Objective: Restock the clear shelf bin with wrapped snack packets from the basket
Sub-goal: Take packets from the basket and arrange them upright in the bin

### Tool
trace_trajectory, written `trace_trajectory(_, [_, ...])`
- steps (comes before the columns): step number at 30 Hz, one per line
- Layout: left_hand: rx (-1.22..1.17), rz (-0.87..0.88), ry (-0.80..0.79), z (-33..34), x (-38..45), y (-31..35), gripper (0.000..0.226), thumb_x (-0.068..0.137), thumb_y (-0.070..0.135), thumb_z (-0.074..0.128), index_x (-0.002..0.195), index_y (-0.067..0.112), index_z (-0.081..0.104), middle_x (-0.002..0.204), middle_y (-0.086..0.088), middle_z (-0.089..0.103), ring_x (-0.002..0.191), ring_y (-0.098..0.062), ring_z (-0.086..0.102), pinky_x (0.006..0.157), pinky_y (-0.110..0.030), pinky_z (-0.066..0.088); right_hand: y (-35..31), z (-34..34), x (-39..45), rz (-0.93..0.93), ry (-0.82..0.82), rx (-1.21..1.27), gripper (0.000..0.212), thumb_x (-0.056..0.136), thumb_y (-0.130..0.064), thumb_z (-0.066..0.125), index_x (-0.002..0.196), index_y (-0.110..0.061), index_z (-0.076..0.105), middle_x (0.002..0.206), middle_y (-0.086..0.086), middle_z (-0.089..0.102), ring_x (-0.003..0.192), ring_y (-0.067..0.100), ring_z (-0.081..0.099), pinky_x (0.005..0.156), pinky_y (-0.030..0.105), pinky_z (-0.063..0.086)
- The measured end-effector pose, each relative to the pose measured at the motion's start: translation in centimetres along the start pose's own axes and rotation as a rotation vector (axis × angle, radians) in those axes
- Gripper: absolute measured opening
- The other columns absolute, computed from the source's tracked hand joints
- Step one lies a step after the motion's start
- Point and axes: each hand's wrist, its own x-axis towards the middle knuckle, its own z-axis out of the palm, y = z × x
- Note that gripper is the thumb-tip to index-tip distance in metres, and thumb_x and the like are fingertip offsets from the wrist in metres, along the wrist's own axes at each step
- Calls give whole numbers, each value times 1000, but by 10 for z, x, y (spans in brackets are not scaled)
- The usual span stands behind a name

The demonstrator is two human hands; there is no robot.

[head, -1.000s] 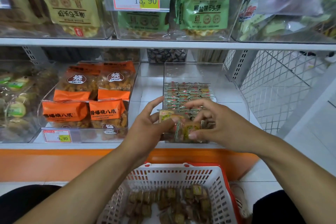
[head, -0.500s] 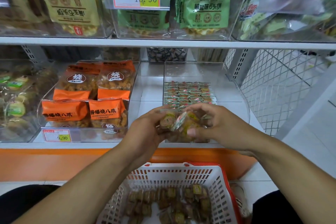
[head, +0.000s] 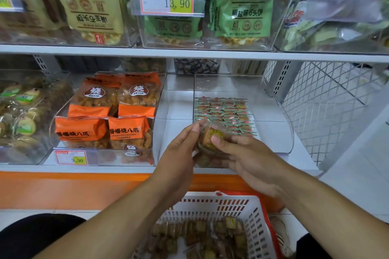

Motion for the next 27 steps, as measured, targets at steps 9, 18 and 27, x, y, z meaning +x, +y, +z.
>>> trace_trajectory(9, [-71, 38, 42, -1, -2, 5, 39, 101, 21, 54, 130, -4, 57, 118, -26, 70, 106, -33, 68, 91, -38, 55, 7, 6, 2, 45, 29, 91, 44, 82, -24, 76, 119, -2, 67, 113, 27, 71, 104, 40, 71, 76, 39, 61])
trace_trajectory(18, [143, 79, 87, 2, -4, -1, 41, 103, 41, 52, 108, 6, 74, 98, -15, 78, 92, -27, 76, 76, -31, 62, 15, 13, 6, -171, 256, -133, 22, 100, -11, 60, 116, -18, 73, 105, 12, 76, 89, 31, 76, 77, 45, 63])
trace_trajectory(27, [445, 197, 230, -5, -3, -9, 69, 76, 72, 53, 101, 7, 54, 71, -1, 69, 65, -12, 70, 54, -23, 55, 29, 31, -10, -279, 175, -614, 60, 81, -42, 63, 139, -37, 48, 123, -10, 66, 111, 7, 65, 97, 35, 54])
